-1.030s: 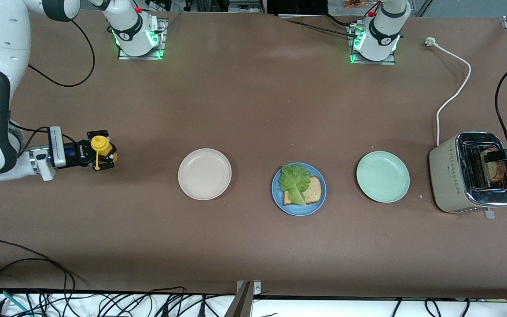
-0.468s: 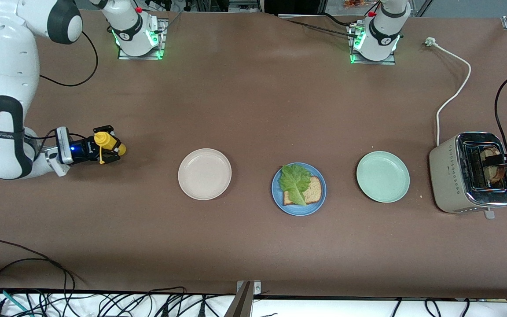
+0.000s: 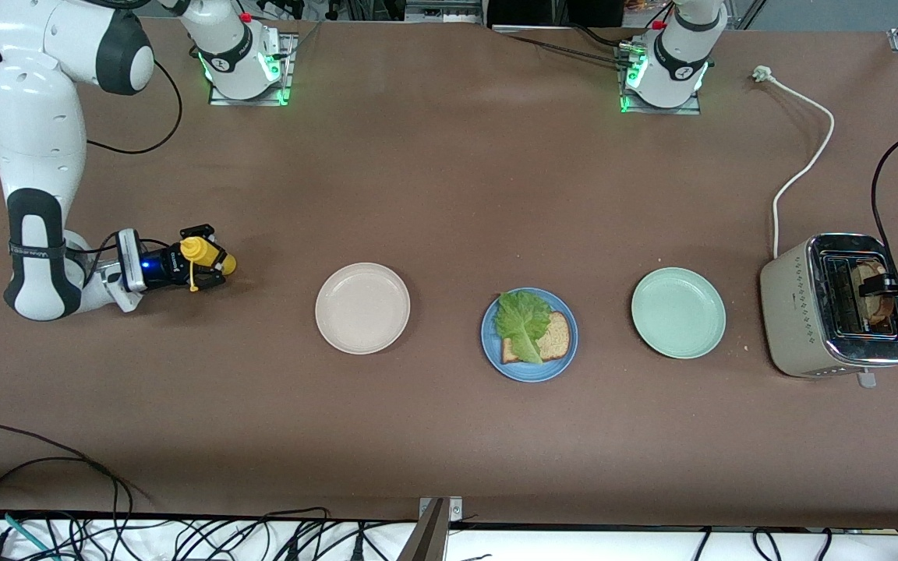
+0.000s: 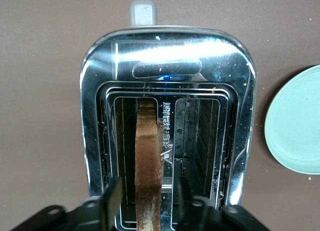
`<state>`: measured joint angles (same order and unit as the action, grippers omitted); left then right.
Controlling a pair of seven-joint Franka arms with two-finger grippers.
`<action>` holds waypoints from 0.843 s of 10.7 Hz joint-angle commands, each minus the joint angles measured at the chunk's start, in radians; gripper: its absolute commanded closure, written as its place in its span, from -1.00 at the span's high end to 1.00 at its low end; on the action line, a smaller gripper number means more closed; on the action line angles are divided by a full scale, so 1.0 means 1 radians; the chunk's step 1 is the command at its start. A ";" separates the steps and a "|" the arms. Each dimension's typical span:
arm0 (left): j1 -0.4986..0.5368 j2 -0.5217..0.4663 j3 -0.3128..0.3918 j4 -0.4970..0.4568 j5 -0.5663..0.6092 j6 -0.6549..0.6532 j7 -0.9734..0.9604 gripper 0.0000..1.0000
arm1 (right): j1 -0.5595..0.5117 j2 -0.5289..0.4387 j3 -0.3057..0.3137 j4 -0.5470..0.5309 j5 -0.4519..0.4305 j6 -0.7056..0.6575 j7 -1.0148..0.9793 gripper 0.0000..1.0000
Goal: Make sandwich in blue plate with both arms
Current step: 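Set the bottle upright while the left gripper grasps the toaster bread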
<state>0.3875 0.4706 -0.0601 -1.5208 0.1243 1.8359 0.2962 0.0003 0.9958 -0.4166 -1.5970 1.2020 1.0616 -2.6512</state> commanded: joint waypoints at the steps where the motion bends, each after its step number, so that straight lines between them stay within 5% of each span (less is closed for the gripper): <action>1: 0.005 0.013 -0.009 0.022 0.017 -0.015 0.014 -1.00 | -0.014 0.023 0.007 0.015 0.018 -0.022 -0.007 -1.00; 4: 0.001 0.003 -0.012 0.025 0.023 -0.062 0.012 -1.00 | -0.014 0.026 0.007 0.015 0.018 -0.015 -0.007 -0.95; 5: 0.002 -0.012 -0.012 0.027 0.021 -0.078 0.014 -1.00 | -0.014 0.026 0.007 0.017 0.018 -0.015 -0.007 -0.63; 7: 0.001 -0.061 -0.017 0.037 0.017 -0.159 0.014 -1.00 | -0.014 0.026 0.007 0.017 0.018 -0.017 0.010 0.35; 9: -0.001 -0.073 -0.023 0.123 0.012 -0.297 0.014 -1.00 | -0.014 0.026 0.007 0.019 0.018 -0.021 0.011 0.70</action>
<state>0.3867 0.4408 -0.0708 -1.4683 0.1243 1.6927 0.2973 -0.0002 1.0127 -0.4166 -1.5955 1.2025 1.0617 -2.6508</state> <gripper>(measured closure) 0.868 0.551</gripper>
